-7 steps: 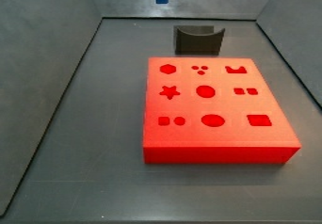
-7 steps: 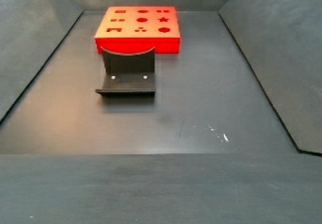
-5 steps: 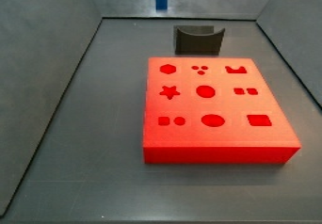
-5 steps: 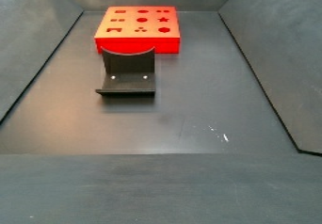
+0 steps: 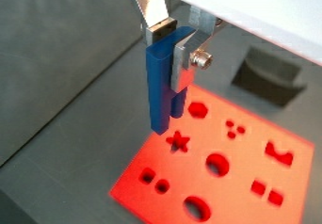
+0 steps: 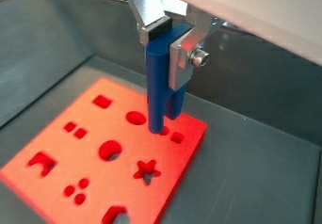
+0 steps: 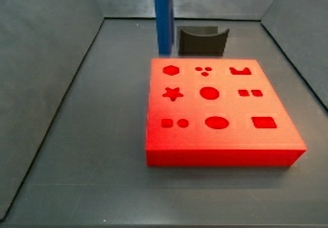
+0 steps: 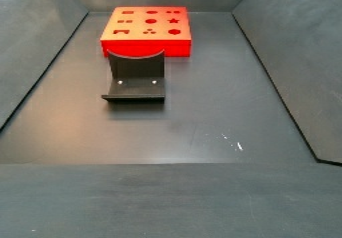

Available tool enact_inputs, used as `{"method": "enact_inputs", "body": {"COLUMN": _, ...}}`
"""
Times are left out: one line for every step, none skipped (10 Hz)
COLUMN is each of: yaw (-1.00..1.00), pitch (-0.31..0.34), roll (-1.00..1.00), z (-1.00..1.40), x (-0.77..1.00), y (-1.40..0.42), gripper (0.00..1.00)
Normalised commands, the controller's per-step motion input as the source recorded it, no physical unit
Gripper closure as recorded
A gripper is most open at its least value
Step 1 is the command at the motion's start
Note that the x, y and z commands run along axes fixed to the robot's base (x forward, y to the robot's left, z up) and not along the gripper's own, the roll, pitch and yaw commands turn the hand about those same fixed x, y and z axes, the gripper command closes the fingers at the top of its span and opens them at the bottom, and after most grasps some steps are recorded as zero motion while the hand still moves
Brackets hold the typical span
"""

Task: Insert the square-circle object.

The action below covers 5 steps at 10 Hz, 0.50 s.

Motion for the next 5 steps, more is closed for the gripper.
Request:
{"method": "enact_inputs", "body": {"yaw": -0.75, "pitch": 0.05, "roll": 0.0, "z": -0.58, "x": 0.0, "y": -0.32, "gripper": 1.0}}
{"method": "enact_inputs", "body": {"yaw": -0.77, "pitch": 0.233, "roll": -0.01, "z": -0.59, "x": 0.0, "y": -0.22, "gripper": 1.0}}
{"method": "enact_inputs", "body": {"yaw": -0.69, "pitch": 0.366, "roll": 0.0, "z": -0.36, "x": 0.0, "y": -0.18, "gripper": 1.0}}
{"method": "enact_inputs", "body": {"yaw": -0.65, "pitch": 0.346, "roll": 0.0, "z": -0.22, "x": 0.0, "y": -0.21, "gripper": 1.0}}
{"method": "enact_inputs", "body": {"yaw": -0.95, "pitch": 0.0, "roll": -0.01, "z": -0.16, "x": 0.0, "y": -0.19, "gripper": 1.0}}
